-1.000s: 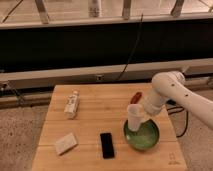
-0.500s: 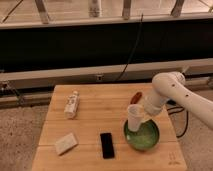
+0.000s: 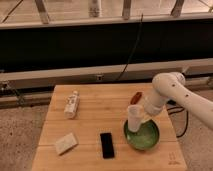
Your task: Place the ceramic cup in the ceramic bowl
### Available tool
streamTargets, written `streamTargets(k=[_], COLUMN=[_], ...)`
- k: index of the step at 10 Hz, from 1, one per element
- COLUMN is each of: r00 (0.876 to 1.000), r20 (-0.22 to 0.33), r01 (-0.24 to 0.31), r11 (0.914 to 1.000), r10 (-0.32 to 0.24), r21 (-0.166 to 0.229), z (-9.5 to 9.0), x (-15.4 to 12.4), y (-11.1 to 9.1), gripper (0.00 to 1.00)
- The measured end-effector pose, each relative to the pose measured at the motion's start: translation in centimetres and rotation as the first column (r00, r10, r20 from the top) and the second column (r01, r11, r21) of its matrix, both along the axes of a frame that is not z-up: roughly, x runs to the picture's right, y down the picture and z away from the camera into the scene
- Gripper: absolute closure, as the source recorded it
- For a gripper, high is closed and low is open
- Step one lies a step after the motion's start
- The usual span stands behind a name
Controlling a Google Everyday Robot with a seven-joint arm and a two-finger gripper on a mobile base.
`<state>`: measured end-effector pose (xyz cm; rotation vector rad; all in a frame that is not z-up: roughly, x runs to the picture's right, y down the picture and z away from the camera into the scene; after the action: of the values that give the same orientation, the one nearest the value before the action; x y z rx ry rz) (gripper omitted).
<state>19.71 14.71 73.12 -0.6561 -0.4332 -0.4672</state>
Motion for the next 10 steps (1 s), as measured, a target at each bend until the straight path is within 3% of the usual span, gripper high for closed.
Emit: streamTargets(k=[10], r00=[1.0], r20=[0.013], r01=[0.0], r11=[1.0], r10=[0.0], r21=[-0.008], z=[0.32], x=[0.07], y=[0.4], gripper=[1.0])
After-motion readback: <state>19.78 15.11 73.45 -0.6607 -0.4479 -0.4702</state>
